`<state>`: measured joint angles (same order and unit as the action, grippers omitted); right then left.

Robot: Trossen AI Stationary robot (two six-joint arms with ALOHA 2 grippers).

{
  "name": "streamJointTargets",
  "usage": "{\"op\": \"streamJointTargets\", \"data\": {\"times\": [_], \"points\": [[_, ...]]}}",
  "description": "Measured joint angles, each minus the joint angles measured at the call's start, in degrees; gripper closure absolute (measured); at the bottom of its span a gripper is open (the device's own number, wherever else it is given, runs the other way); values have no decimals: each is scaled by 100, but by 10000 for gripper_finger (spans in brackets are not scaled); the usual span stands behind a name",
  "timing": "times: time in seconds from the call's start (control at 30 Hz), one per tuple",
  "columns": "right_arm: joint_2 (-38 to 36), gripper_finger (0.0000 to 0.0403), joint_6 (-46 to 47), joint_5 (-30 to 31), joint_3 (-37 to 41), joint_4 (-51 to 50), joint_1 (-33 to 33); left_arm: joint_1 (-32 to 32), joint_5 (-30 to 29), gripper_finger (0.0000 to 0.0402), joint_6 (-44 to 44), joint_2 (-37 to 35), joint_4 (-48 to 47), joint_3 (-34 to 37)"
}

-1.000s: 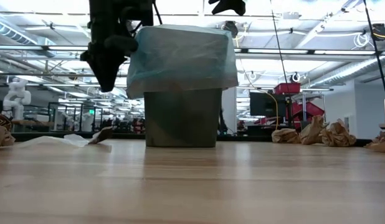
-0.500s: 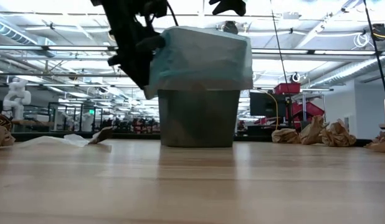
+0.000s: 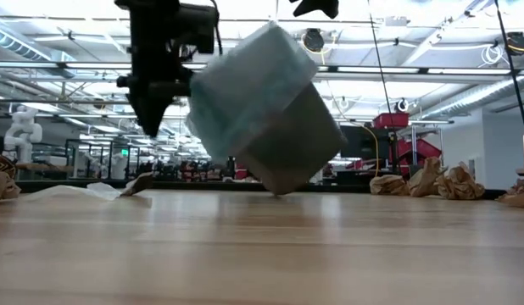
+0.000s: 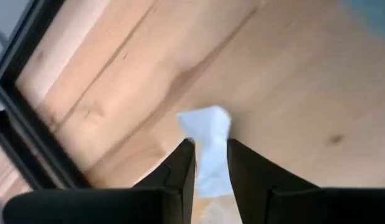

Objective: Pick and place trash into bin
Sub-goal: Adjust the brown trash bin

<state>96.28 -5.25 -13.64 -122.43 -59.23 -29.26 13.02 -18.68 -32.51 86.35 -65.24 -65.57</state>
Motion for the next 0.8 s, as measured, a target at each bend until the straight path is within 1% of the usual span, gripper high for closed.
{"op": "streamJointTargets", "data": {"times": [0.1, 0.2, 0.5, 0.6, 0.7, 0.8], "points": [[-17, 181, -22, 3, 0, 12, 0, 12, 40, 310, -3, 33, 101, 9], [-18, 181, -22, 4, 0, 14, 0, 13, 46, 310, -16, 3, 412, -12], [-18, 181, -58, 4, 0, -58, -4, 9, 101, 310, -8, -28, 481, -103], [-18, 181, -111, 4, 0, -62, -4, 9, 463, 310, 96, -28, 769, -106], [-18, 181, -123, 4, 0, -62, -7, 9, 857, 311, 199, -59, 1410, -108], [-18, 181, -124, 4, 0, -68, -7, 9, 1094, 317, 152, -230, 1755, -109]]}}
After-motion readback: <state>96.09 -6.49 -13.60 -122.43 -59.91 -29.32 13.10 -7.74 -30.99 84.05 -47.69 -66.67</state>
